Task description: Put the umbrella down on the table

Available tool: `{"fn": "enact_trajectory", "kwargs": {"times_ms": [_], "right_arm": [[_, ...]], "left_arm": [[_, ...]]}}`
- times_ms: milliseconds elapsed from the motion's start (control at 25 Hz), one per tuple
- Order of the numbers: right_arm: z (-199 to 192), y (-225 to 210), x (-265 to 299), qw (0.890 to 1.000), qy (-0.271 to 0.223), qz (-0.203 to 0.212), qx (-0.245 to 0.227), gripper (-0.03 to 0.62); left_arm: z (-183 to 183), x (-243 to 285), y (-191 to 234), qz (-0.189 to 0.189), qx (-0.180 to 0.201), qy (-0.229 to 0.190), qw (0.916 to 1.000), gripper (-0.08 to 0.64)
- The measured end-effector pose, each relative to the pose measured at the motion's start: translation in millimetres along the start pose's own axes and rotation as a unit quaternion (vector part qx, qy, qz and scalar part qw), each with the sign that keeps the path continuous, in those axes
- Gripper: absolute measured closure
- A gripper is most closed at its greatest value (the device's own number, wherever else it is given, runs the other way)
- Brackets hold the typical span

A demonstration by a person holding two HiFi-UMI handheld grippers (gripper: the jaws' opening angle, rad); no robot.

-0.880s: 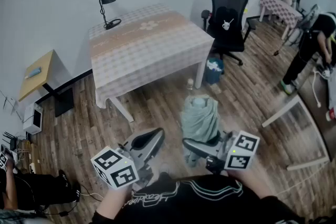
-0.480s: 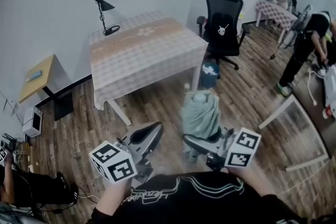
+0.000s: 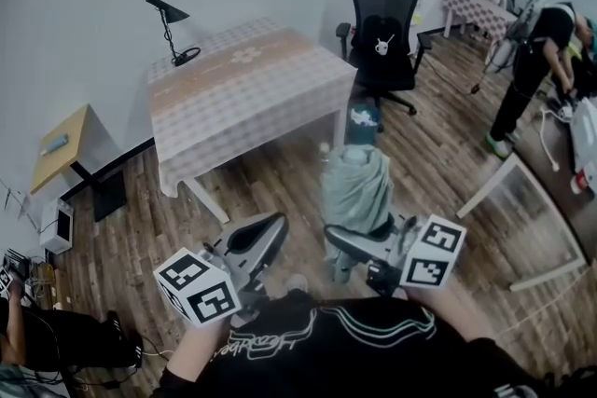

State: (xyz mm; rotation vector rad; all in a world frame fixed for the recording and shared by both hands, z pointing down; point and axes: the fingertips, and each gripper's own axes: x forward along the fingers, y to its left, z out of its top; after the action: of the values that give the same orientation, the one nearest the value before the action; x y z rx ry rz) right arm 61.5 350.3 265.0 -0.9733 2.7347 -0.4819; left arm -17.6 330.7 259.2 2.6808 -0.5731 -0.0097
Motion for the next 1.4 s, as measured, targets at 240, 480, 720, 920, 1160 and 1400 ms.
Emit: {"fn": "enact_trajectory", "kwargs": {"times_ms": [240, 480, 720, 920, 1160, 1400], "right_arm": [[-5.5, -20.9, 11.0, 1.000, 0.011, -0.014, 0.016, 0.322], [-4.7, -49.3, 29.6, 0.999, 0.013, -0.029, 0.028, 0.322], [-4.5, -95.5, 58.2, 0.997, 0.013, -0.053, 0.054, 0.322], [-2.5, -144.8, 90.4, 0.995, 0.019, -0.073, 0.068, 0.321], [11.2, -192.1, 142.2, 0.993, 0.015, -0.094, 0.074, 0.321], [22.3, -222.0, 186.3, 0.992, 0.015, -0.105, 0.065, 0.321]], "left_arm": [[-3.2, 10.9, 21.2, -0.003, -0.012, 0.008, 0.9999, 0.563], [-1.4, 30.5, 53.1, -0.016, -0.026, 0.017, 0.9994, 0.563], [5.0, 56.6, 104.0, -0.021, -0.048, 0.039, 0.9979, 0.563], [15.4, 87.2, 153.0, -0.031, -0.059, 0.048, 0.9966, 0.563], [42.4, 105.9, 216.8, -0.039, -0.061, 0.046, 0.9963, 0.563], [59.9, 111.7, 273.5, -0.039, -0.071, 0.041, 0.9958, 0.563]]}}
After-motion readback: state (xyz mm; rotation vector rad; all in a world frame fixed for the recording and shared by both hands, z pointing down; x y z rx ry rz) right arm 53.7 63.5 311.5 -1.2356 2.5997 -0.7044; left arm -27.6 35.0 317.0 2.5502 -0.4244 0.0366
